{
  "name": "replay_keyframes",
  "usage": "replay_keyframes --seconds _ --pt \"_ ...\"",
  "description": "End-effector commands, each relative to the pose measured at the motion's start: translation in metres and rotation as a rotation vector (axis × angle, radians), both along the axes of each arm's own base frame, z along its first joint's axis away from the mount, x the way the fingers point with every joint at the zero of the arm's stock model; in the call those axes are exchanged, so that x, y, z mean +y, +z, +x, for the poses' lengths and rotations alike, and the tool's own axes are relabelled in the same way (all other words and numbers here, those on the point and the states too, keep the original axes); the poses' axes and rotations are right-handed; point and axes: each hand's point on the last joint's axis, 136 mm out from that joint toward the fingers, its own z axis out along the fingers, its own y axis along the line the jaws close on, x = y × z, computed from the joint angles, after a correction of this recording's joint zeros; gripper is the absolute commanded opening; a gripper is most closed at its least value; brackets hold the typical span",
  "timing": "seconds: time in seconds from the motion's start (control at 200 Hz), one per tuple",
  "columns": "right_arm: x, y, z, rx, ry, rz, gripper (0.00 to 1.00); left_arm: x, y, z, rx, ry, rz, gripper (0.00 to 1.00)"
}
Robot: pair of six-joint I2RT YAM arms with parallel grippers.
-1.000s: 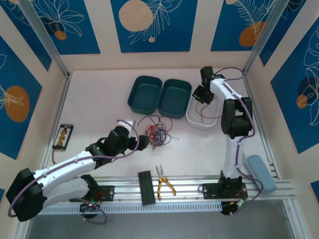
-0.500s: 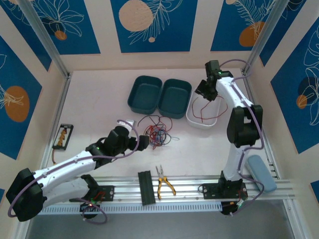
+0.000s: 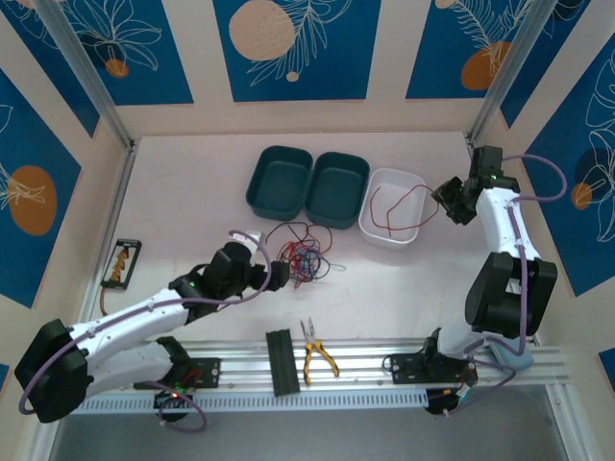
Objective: Untangle the cables
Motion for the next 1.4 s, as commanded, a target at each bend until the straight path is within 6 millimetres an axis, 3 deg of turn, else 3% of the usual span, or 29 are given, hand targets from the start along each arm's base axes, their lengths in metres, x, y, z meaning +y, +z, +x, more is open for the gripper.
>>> replay_keyframes --seconds 0.0,0.17,0.35,0.815,1.05,1.16,1.326,1.396 --pt "0.019 -0.008 0.014 -0.043 0.078 0.094 0.47 -0.011 0.017 0.006 -0.025 -0.022 -0.041 1.00" --pt "0.014 -0.037 0.019 0.020 0.055 0.109 0.42 -0.011 0.014 0.005 -0.009 -0.020 -0.044 1.00" --pt "0.009 -0.052 0.020 0.054 0.031 0.100 0.37 -0.008 0.011 0.004 -0.004 -0.009 -0.037 1.00" --pt "0.002 -0.047 0.004 0.069 0.001 0.052 0.37 -0.013 0.007 0.007 0.007 -0.015 -0.031 1.00" --pt "0.008 -0.064 0.010 0.090 0.009 0.097 0.34 -0.013 0.008 0.009 0.003 -0.014 -0.026 1.00" --pt "0.009 -0.067 0.015 0.088 0.012 0.106 0.26 -0.013 0.008 0.009 0.004 -0.015 -0.025 1.00" --pt "0.010 -0.057 0.020 0.078 0.033 0.082 0.02 -0.013 0.008 0.009 0.002 -0.014 -0.022 1.00" --pt "0.011 -0.050 0.020 0.079 0.048 0.051 0.00 -0.013 0.008 0.009 0.001 -0.014 -0.022 1.00"
